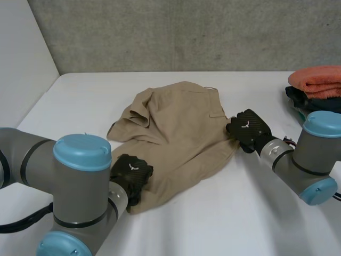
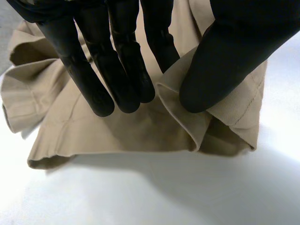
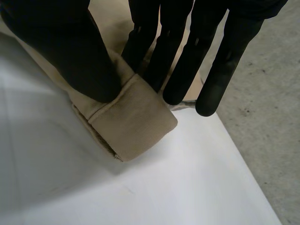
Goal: Fold the laundry.
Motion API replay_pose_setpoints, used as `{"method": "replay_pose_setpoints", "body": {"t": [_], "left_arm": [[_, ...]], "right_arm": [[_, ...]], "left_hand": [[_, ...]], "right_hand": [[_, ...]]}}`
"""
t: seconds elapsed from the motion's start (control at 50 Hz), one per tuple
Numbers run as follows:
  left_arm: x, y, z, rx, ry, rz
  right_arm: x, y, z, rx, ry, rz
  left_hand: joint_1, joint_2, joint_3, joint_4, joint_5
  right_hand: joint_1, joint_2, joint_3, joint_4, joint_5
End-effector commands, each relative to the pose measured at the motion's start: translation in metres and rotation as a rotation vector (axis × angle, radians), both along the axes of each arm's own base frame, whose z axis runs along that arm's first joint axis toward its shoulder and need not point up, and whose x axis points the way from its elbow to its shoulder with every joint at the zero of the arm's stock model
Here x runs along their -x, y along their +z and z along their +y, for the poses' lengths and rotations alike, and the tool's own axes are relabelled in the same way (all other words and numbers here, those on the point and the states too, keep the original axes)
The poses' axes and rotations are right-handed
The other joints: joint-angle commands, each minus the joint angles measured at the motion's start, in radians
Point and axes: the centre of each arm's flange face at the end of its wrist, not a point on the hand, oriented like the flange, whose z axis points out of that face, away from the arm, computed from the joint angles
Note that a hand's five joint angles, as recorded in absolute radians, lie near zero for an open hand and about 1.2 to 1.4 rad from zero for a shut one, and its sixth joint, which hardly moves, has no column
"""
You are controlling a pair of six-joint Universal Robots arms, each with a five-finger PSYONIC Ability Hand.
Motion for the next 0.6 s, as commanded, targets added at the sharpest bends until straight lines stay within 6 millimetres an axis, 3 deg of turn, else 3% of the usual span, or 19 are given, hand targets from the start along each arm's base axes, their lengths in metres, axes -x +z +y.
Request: {"method": "replay_pose_setpoints", "body": {"t": [0.02,0.14,0.18,0.2,0.22,0.24,0.26,0.32,0.46,0.6], "left_arm": [[0.001,0.025,-0.005,0.049,0.011,0.051],[-0.009,0.066,0.001,0.09,-0.005,0.097],[-0.013,0.079,0.006,0.088,-0.046,0.093],[-0.014,0.081,0.008,0.085,-0.057,0.086],[-0.018,0.084,0.011,0.067,-0.078,0.059],[-0.02,0.084,0.011,0.057,-0.087,0.04],[-0.023,0.084,0.012,0.044,-0.101,0.009],[-0.027,0.081,0.014,0.016,-0.143,-0.044],[-0.027,0.054,0.01,-0.07,-0.158,-0.136],[-0.011,0.046,-0.025,0.006,-0.087,-0.088]], "right_arm": [[0.003,0.01,0.005,-0.016,-0.024,0.003],[0.028,0.048,0.022,-0.109,-0.057,0.086],[0.039,0.058,0.039,-0.197,-0.049,0.176],[0.044,0.06,0.046,-0.246,-0.042,0.219],[0.054,0.065,0.066,-0.355,-0.007,0.318],[0.056,0.066,0.069,-0.372,-0.002,0.333],[0.062,0.071,0.088,-0.47,0.041,0.408],[0.065,0.082,0.108,-0.539,0.092,0.459],[0.046,0.084,0.111,-0.481,0.07,0.383],[0.03,0.08,0.076,-0.363,-0.049,0.239]], "left_hand": [[0.236,0.218,0.225,0.218,0.242],[0.236,0.218,0.225,0.218,0.242],[0.236,0.218,0.225,0.218,0.242],[0.236,0.218,0.225,0.218,0.242],[0.236,0.218,0.225,0.218,0.242],[0.236,0.218,0.225,0.218,0.242],[0.236,0.218,0.225,0.218,0.242],[0.236,0.218,0.225,0.218,0.242],[0.236,0.218,0.225,0.218,0.242],[0.236,0.218,0.225,0.218,0.242]], "right_hand": [[0.284,0.229,0.236,0.232,0.26],[0.284,0.229,0.236,0.232,0.26],[0.284,0.229,0.236,0.232,0.26],[0.284,0.229,0.236,0.232,0.26],[0.284,0.229,0.236,0.232,0.26],[0.284,0.229,0.236,0.232,0.26],[0.284,0.229,0.236,0.232,0.26],[0.284,0.229,0.236,0.232,0.26],[0.284,0.229,0.236,0.232,0.26],[0.284,0.229,0.236,0.232,0.26]]}}
